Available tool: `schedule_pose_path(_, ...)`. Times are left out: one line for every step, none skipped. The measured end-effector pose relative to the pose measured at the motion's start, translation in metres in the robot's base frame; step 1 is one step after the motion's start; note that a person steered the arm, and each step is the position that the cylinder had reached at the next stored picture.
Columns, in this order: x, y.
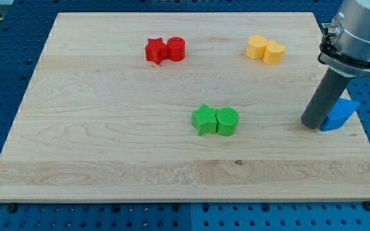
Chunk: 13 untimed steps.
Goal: Separate the yellow heart from the yellow hexagon
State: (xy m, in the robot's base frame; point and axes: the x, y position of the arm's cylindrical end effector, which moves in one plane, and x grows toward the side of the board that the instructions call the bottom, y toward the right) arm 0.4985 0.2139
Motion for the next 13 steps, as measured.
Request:
schedule_pose_path(-0.012,0.003)
schedule_pose_path(-0.066,-0.004)
schedule_pose_path(-0.112,0.028)
schedule_pose_path(-0.155,0.073)
schedule_pose_path(-0.188,0.065)
schedule_pose_path(-0.188,0.001)
schedule_pose_path(-0.170,-0.058)
schedule_pose_path(-0.125,-0.106)
schedule_pose_path(-0.142,-0.103)
schedule_pose_path(-0.172,-0.079)
schedule_pose_path(-0.146,-0.050)
schedule_pose_path(-0.091,-0.071)
schedule_pose_path(-0.043,-0.132)
